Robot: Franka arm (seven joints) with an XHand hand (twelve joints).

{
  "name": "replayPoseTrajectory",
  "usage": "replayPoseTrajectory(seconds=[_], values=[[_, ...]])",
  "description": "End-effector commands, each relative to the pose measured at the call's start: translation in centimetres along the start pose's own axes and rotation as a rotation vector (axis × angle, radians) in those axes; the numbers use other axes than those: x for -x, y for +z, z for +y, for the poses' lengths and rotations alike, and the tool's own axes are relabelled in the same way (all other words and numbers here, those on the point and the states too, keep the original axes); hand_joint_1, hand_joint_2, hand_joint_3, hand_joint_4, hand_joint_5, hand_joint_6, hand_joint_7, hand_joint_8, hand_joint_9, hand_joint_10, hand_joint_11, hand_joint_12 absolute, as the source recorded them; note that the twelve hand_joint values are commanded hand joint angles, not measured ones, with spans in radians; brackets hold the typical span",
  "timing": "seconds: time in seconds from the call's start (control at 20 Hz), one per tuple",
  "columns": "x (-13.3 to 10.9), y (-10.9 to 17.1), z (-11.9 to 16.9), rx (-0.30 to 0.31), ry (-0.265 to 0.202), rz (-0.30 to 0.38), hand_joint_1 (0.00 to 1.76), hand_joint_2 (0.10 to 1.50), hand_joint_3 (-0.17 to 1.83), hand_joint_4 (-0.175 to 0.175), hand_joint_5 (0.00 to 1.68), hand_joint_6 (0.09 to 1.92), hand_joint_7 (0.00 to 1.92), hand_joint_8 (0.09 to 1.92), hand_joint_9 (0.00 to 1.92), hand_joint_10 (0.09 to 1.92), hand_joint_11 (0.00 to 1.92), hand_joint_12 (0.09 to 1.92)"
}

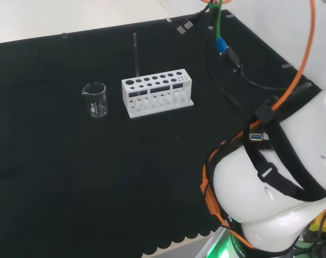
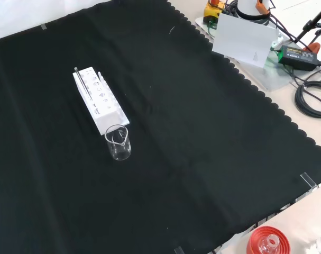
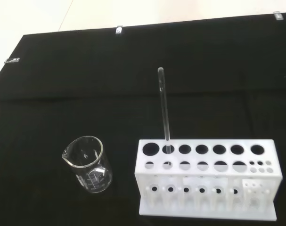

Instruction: Take the glass rod from the white test tube rack.

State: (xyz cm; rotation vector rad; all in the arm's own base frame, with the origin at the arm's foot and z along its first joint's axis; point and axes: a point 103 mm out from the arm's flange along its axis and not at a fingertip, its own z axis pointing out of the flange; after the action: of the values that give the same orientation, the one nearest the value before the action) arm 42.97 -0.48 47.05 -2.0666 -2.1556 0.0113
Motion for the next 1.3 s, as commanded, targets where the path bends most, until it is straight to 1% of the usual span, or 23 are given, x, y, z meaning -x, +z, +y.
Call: replayPoseTrajectory(seconds=[0.05, 0.2, 0.45, 0.65, 0.75, 1.0, 1.3], values=[[-2.6, 0.5, 4.4, -0.021, -0.076, -0.013, 0.41, 1.04, 0.17, -0.11, 0.11, 0.09, 0.01, 0.93, 0.08, 1.03, 0.05, 1.47], [-3.5, 1.6, 6.2, -0.048, -0.112, -0.001, 0.4, 1.04, 0.17, -0.11, 0.12, 0.09, 0.02, 0.94, 0.09, 1.03, 0.06, 1.47], [-4.9, 3.4, 8.7, -0.078, -0.157, -0.008, 0.39, 1.04, 0.18, -0.108, 0.14, 0.09, 0.03, 0.95, 0.13, 1.03, 0.08, 1.46], [-6.1, 5.0, 10.7, -0.109, -0.21, -0.019, 0.39, 1.04, 0.18, -0.11, 0.15, 0.09, 0.04, 0.95, 0.16, 1.01, 0.1, 1.45], [-6.4, 5.6, 11.5, -0.119, -0.23, -0.023, 0.39, 1.04, 0.19, -0.11, 0.16, 0.09, 0.04, 0.95, 0.17, 1.01, 0.11, 1.45], [-6.1, 7.1, 13.3, -0.148, -0.262, -0.032, 0.38, 1.04, 0.19, -0.112, 0.17, 0.09, 0.05, 0.94, 0.18, 1.01, 0.12, 1.45], [-4.9, 8.7, 15.1, -0.184, -0.262, -0.031, 0.38, 1.04, 0.19, -0.113, 0.19, 0.09, 0.05, 0.94, 0.19, 1.0, 0.12, 1.45]])
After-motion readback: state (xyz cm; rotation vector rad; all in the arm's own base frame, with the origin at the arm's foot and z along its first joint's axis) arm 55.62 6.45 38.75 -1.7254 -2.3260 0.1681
